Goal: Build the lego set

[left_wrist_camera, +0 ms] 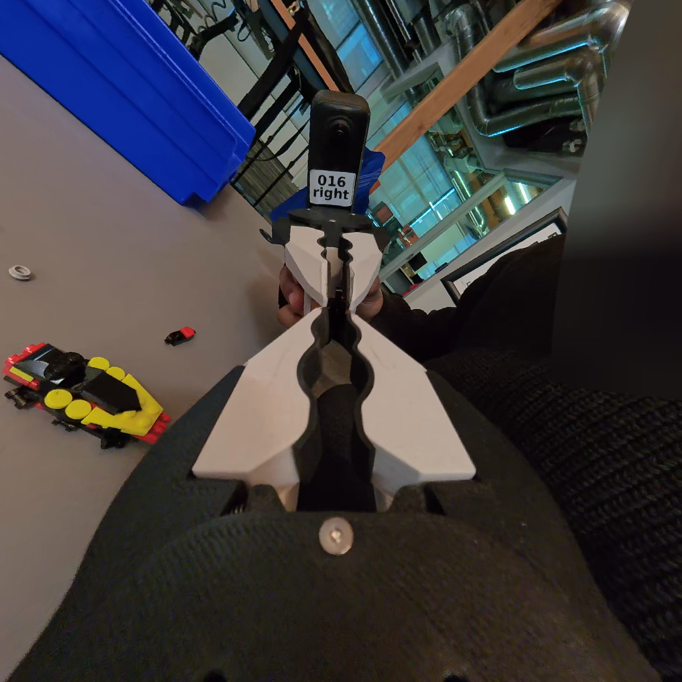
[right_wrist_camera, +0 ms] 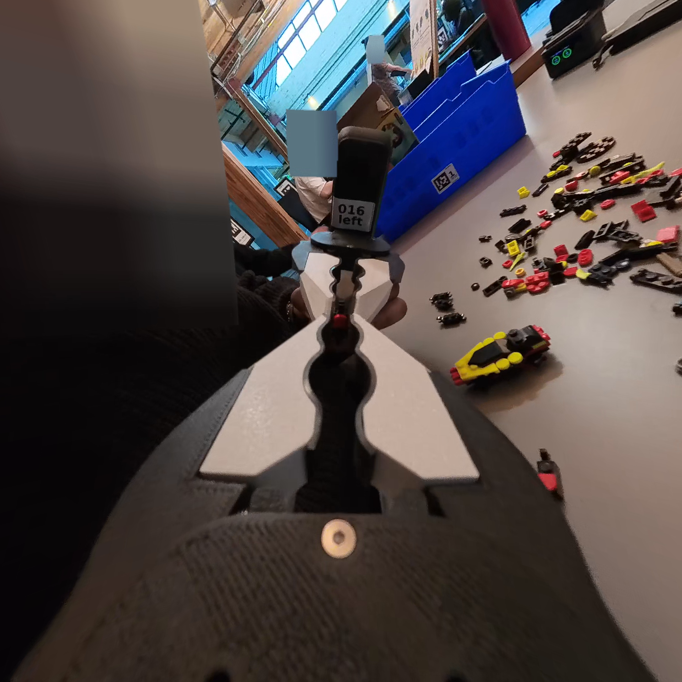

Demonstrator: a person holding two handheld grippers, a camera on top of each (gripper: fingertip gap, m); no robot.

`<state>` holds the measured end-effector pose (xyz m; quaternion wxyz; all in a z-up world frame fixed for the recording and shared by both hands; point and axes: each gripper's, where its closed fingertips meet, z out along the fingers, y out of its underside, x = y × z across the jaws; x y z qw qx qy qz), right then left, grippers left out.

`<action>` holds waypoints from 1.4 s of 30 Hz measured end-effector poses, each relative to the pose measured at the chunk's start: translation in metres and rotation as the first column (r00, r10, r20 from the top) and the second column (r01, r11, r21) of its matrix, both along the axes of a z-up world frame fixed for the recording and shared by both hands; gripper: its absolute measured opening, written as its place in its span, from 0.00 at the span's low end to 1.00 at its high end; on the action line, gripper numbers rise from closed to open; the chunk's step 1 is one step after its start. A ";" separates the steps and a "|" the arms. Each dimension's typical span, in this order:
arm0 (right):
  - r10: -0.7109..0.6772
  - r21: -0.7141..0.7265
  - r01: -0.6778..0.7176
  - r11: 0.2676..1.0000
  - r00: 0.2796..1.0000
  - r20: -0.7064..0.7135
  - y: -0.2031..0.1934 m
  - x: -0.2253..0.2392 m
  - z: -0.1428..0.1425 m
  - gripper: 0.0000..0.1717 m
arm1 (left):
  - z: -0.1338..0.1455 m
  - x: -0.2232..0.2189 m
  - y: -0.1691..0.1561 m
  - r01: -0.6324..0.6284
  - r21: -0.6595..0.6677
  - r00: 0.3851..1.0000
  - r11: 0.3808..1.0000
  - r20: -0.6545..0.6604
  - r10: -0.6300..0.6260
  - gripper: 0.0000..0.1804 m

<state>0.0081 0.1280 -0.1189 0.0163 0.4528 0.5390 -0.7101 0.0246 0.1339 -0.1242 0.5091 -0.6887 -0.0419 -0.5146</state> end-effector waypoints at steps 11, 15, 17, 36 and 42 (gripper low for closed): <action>0.002 0.087 -0.001 0.996 1.000 -0.012 0.001 0.003 0.006 0.03 | 0.007 0.000 0.002 -0.066 0.012 0.998 0.998 0.015 0.066 0.03; 0.002 0.102 -0.002 0.995 1.000 0.000 0.004 0.003 0.003 0.03 | 0.005 -0.001 0.003 -0.087 -0.015 0.996 0.996 0.036 0.087 0.03; -0.002 0.095 0.002 0.995 1.000 0.003 0.005 0.003 0.004 0.03 | 0.006 -0.002 0.004 -0.086 -0.022 0.994 0.996 0.059 0.087 0.03; -0.127 -0.150 0.155 0.977 0.976 0.178 0.017 -0.019 -0.011 0.03 | -0.010 -0.024 0.012 -0.264 0.109 0.826 0.958 -0.489 0.283 0.08; -0.140 -0.145 0.167 0.975 0.973 0.182 0.013 -0.020 -0.011 0.03 | -0.013 -0.025 0.012 -0.277 0.133 0.755 0.952 -0.582 0.301 0.04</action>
